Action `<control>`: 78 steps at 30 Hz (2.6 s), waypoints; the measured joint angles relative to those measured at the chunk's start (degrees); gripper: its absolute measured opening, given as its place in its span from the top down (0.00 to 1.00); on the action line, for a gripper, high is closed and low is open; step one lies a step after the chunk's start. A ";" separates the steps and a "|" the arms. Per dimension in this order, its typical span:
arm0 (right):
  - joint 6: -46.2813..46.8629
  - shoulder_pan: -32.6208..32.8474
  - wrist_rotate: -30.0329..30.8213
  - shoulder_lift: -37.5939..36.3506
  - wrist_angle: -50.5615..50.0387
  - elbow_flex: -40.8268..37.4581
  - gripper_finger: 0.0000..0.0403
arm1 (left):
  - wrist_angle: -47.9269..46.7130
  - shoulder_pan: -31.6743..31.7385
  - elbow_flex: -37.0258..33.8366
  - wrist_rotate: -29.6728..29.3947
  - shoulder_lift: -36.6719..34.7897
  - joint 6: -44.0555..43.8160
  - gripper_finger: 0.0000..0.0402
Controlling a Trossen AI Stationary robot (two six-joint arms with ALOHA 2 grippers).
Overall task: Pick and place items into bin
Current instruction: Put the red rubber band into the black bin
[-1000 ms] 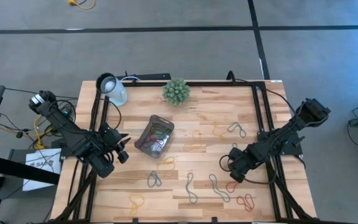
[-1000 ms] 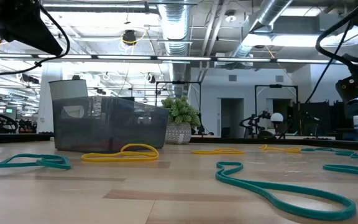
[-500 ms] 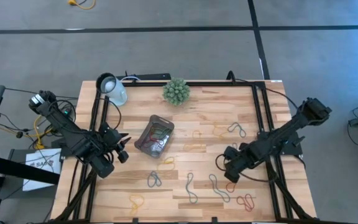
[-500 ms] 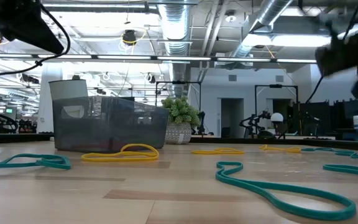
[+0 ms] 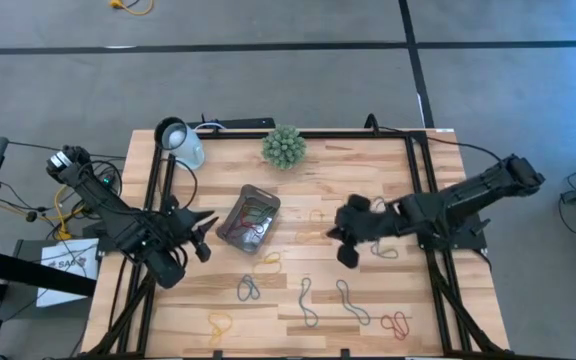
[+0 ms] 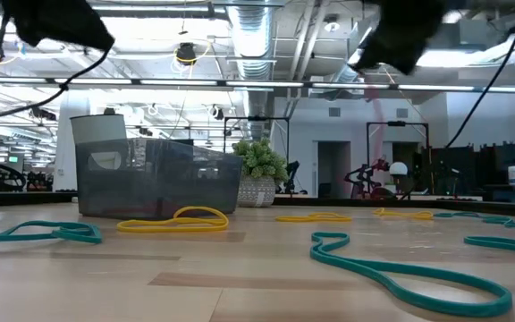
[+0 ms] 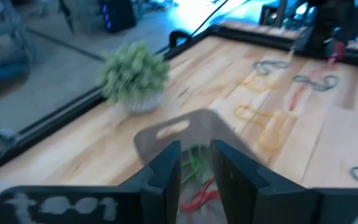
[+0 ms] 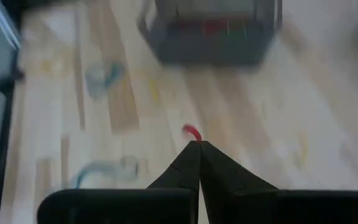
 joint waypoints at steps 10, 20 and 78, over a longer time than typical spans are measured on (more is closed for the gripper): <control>-12.93 -9.91 -12.36 6.99 21.39 0.07 1.00 | 28.43 8.00 0.00 3.99 0.00 32.13 0.79; -14.08 -12.01 -13.27 12.98 26.66 0.21 1.00 | 52.32 24.19 0.00 36.82 5.63 56.35 0.77; -9.65 -2.89 -13.05 13.03 18.27 0.20 0.81 | 21.30 25.99 0.09 33.60 -3.24 40.09 1.00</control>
